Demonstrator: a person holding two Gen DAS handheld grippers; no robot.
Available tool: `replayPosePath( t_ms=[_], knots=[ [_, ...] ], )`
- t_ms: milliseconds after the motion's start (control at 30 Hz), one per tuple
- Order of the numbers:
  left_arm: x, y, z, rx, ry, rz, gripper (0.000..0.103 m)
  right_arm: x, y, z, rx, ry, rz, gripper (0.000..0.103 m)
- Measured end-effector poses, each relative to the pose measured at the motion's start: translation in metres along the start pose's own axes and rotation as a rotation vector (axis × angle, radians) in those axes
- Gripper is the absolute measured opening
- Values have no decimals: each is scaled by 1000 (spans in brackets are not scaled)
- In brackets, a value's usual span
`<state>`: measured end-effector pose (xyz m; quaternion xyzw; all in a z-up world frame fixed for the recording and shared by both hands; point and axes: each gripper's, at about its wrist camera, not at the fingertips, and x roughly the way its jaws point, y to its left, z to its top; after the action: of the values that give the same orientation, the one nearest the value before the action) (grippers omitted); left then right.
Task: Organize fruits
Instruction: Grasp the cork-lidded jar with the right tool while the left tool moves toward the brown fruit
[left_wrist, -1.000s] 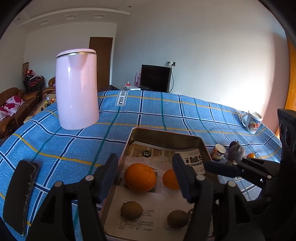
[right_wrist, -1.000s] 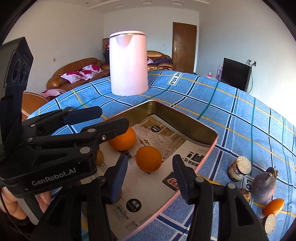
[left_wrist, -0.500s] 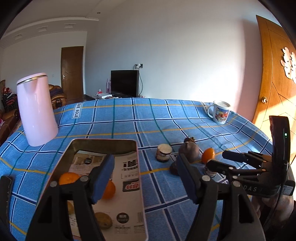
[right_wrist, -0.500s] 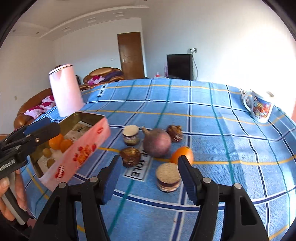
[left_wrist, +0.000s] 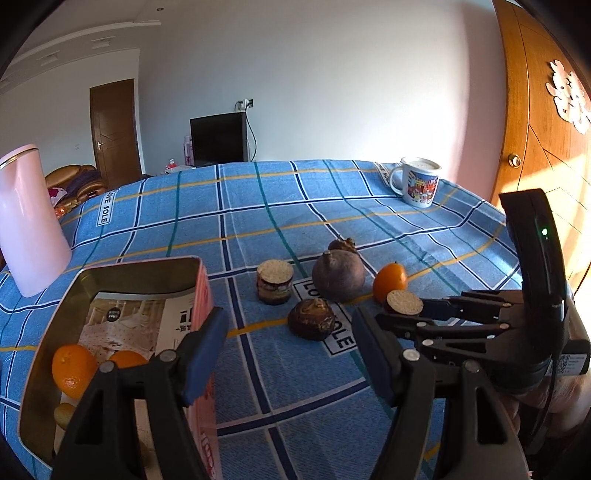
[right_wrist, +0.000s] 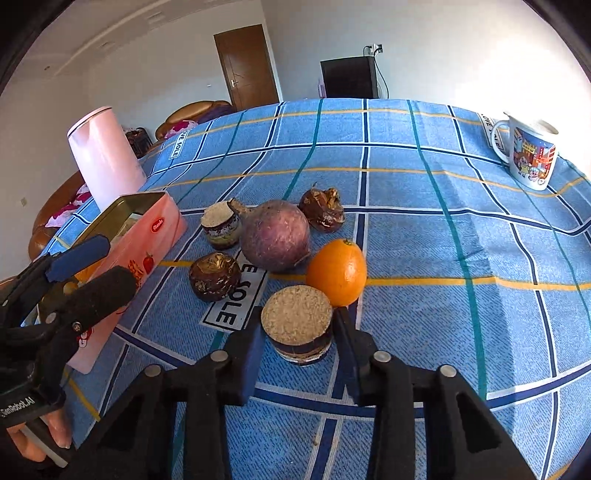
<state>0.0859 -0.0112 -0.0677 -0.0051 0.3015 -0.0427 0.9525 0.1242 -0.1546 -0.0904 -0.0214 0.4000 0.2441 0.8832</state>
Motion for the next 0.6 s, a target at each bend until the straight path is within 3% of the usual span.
replayPosePath(
  t_ms=[267, 433, 600],
  knots=[
    [21, -9, 5, 3, 70, -28, 69, -17, -7, -4, -38, -64, -33, 36],
    [40, -21, 11, 42, 137, -30, 61, -24, -24, -3, -4, -96, -24, 36],
    [64, -16, 14, -1, 222, -43, 54, -25, -24, -3, -8, -113, -23, 37]
  ],
)
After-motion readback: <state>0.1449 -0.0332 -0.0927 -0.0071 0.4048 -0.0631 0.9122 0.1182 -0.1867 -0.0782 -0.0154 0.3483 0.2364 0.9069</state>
